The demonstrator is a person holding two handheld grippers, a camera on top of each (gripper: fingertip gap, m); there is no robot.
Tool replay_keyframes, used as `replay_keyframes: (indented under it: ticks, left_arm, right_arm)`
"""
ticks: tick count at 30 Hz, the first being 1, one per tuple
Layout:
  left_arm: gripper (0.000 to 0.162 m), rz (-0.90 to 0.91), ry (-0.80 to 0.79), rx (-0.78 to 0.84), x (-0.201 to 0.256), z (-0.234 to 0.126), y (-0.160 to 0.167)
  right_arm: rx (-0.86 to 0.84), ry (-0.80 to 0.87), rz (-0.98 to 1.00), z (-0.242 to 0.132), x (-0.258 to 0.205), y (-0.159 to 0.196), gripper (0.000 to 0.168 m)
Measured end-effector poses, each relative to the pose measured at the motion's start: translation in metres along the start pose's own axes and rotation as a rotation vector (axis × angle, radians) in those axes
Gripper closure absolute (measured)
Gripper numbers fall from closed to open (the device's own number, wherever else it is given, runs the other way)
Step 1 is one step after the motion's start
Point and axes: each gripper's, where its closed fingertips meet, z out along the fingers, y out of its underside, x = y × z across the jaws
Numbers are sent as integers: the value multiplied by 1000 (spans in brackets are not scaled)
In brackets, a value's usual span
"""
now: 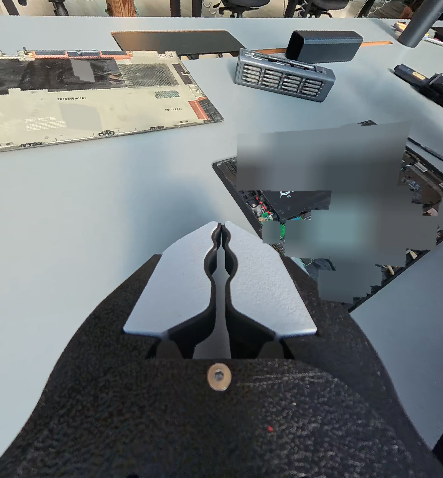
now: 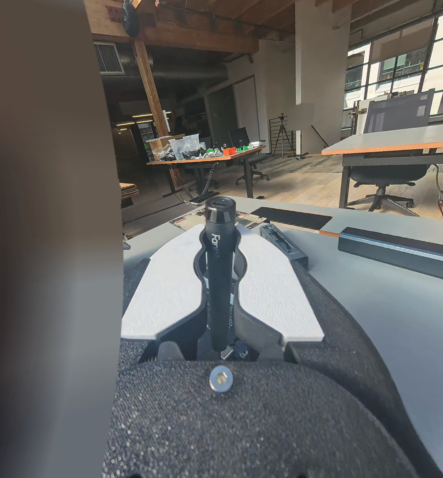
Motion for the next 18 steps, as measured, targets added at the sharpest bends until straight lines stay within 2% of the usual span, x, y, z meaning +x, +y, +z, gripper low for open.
replay_keyframes:
  ticks: [4,8,10,14,18]
  left_arm:
    - [152,-33,-11,3,1,7,0]
    - [124,-62,-17,12,1,9,-3]
    - [117,-54,-12,3,1,12,-2]
    - [115,-8,21,-61,6,19,6]
    - [129,114,15,-145,7,20,17]
  right_arm:
    - [34,43,44,-6,12,7,152]
    - [81,30,93,-8,16,12,152]
    - [89,39,97,-9,20,16,152]
    - [123,39,124,-10,26,17,152]
    - [125,37,131,-10,31,17,152]
